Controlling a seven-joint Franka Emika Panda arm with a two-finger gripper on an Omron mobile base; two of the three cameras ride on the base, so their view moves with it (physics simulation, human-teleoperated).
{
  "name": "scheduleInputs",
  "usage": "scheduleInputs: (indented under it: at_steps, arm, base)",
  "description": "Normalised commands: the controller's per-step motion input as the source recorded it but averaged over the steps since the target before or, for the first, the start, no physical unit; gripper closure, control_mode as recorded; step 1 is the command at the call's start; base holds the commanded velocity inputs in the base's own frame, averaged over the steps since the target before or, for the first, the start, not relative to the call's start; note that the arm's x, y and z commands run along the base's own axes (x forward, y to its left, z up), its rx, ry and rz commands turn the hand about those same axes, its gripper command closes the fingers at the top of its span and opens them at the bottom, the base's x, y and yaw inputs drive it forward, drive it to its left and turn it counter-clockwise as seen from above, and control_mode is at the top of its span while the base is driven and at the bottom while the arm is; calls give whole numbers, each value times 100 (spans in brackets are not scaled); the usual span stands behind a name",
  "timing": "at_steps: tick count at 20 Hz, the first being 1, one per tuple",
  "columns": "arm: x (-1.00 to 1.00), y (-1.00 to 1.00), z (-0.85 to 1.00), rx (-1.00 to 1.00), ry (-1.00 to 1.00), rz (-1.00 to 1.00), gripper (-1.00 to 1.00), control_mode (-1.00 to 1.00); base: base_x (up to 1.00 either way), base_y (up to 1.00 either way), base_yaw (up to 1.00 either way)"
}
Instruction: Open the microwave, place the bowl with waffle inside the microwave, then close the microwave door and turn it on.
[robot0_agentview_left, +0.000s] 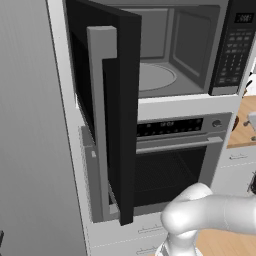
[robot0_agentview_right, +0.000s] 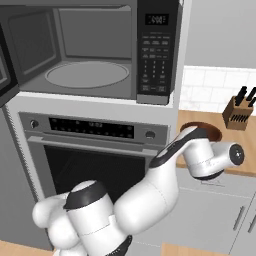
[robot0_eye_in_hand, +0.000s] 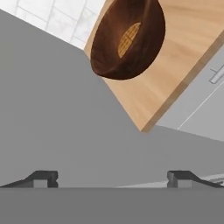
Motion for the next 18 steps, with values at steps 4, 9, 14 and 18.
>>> scheduleInputs:
  at_steps: [4, 9, 14, 18]
  arm:
    - [20, -5, -16, 3, 1, 0, -100, -100]
    - [22, -9, -13, 6, 0, -5, -100, -100]
    - [24, -17, -4, 6, 2, -6, -100, -100]
    - [25, -12, -3, 1, 15, -1, -100, -100]
  base:
    - [0, 0, 0]
    - [0, 0, 0]
    - [0, 0, 0]
    - [0, 0, 0]
